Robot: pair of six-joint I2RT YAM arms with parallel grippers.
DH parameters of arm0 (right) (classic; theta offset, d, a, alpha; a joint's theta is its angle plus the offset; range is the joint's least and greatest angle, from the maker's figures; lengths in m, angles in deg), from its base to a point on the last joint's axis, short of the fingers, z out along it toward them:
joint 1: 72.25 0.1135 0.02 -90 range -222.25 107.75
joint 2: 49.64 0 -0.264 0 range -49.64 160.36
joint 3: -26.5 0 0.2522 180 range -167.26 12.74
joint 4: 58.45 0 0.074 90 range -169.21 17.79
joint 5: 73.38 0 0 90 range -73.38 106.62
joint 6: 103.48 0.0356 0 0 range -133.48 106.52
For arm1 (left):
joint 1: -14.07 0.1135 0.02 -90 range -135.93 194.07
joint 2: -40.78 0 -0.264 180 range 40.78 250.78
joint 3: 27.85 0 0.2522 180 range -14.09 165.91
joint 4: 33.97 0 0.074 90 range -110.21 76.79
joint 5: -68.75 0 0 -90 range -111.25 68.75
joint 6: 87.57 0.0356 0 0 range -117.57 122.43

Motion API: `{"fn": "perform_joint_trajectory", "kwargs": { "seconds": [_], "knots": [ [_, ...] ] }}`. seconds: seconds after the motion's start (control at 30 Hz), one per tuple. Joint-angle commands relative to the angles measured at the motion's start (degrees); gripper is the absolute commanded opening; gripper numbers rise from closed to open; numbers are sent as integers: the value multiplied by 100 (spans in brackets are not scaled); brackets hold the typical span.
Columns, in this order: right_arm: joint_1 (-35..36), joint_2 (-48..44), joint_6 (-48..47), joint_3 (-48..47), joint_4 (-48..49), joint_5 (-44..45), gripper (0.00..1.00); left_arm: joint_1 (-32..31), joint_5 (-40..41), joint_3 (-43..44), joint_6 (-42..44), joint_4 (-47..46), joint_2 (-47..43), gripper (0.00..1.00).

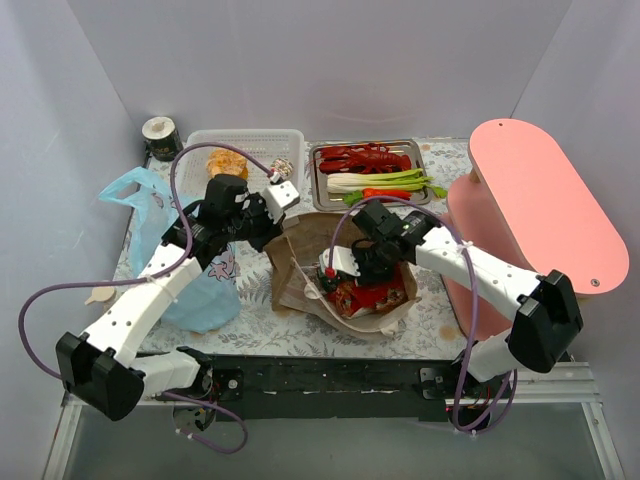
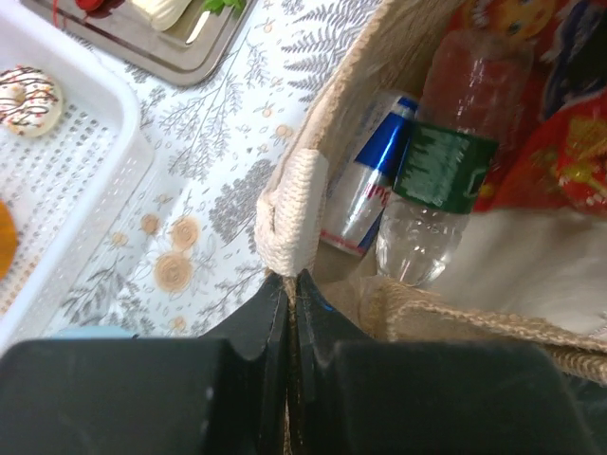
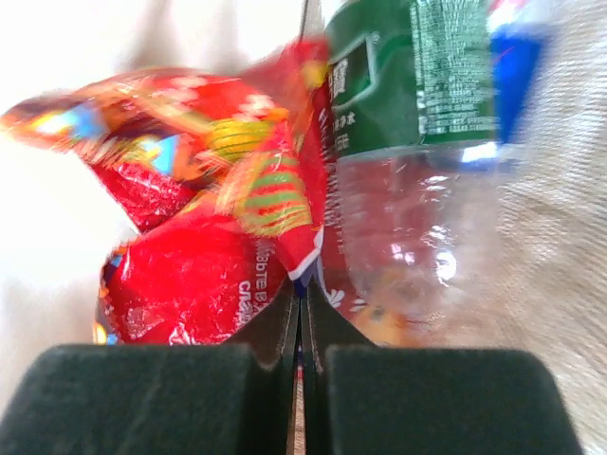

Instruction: Untie the knot of the grocery bags and take out the mixed food

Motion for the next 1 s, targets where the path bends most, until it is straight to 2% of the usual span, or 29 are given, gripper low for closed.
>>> {"fn": "perform_joint_trajectory", "kwargs": {
  "seconds": [0.0, 0.17, 0.33, 0.53, 0.67, 0.77, 0.83, 0.9, 0.97],
  "knots": [
    [-135, -843, -781, -1213, -763, -1456, 1, 142, 605, -360, 691, 396, -476, 0],
    [-135, -1179, -730, -1538, -544, -1932, 1, 563, 913, -397, 894, 291, -626, 0],
    [-126, -924, 112, -2636, -202, -2230, 1, 924, 1221, -221, 956, 159, -512, 0],
    [-135, -362, 991, -4339, -44, -2451, 1, 1363, 1414, -116, 1630, -166, -424, 0],
    [-178, -247, 1536, -4860, 552, -2434, 1, 1741, 1415, -10, 2028, -447, -363, 0],
    [-362, -317, 1897, -5001, 940, -2319, 1, 1953, 1354, 226, 1836, -457, -187, 0],
    [-547, -370, 2073, -5028, 1257, -2293, 1, 1979, 1196, 761, 1477, -212, -99, 31],
    [-802, -431, 2136, -4924, 1459, -2197, 1, 1988, 609, 1262, 1081, 122, -11, 71],
    [-1099, -528, 2180, -4765, 1617, -2152, 1, 1979, 99, 1817, 782, 202, -37, 82]
  ]
}}
